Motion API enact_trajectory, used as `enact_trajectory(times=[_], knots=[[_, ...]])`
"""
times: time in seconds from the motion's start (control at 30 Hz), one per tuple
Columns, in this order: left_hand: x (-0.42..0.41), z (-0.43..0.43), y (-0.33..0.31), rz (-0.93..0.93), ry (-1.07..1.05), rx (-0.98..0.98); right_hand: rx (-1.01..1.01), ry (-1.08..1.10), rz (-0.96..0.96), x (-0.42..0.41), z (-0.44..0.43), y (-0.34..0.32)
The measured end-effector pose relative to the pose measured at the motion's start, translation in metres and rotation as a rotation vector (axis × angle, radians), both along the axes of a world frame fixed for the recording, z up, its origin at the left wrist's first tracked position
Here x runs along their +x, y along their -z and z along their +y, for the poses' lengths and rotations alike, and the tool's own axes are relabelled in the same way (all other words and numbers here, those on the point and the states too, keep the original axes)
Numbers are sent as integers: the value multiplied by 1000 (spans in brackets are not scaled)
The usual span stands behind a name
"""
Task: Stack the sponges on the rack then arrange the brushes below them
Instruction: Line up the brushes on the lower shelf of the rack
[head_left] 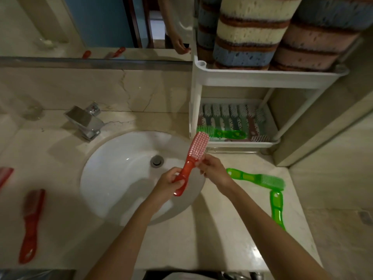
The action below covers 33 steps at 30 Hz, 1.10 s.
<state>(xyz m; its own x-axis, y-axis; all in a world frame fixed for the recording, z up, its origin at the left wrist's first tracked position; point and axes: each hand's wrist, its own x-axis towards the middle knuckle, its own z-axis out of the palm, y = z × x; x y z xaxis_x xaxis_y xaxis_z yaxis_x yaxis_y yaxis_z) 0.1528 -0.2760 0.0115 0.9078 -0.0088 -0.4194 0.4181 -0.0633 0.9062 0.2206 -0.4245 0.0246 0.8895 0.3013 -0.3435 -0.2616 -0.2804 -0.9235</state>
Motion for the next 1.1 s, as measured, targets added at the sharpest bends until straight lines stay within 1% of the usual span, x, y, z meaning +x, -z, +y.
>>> enact_trajectory(times=[0.1,0.13,0.2,0.33,0.43,0.53,0.63,0.7,0.8,0.93,1.1], knots=[[20,-25,-7,-56,98,111,112,90,55,11,-21,-9],[27,-34,-9,-80,131,163,116,120,44,17,-29,-13],[40,-48,-17,-119,204,267,35,166,-23,34,-44,-19],[70,-60,-31,-211,261,480,-250,122,-123,79,-62,-29],[94,-61,-36,-257,308,637,-568,-36,-281,114,-63,-38],[113,-62,-39,-226,400,760,-809,-159,-340,139,-54,-51],[129,-61,-40,-163,537,857,-944,-310,-388,161,-41,-50],[138,-60,-40,-133,618,916,-988,-375,-389,173,-32,-43],[146,-60,-36,-94,681,962,-933,-344,-319,186,-23,-31],[147,-61,-28,-37,720,991,-919,-465,-262,193,-16,-23],[148,-61,-23,-32,724,998,-884,-476,-357,192,-10,-10]])
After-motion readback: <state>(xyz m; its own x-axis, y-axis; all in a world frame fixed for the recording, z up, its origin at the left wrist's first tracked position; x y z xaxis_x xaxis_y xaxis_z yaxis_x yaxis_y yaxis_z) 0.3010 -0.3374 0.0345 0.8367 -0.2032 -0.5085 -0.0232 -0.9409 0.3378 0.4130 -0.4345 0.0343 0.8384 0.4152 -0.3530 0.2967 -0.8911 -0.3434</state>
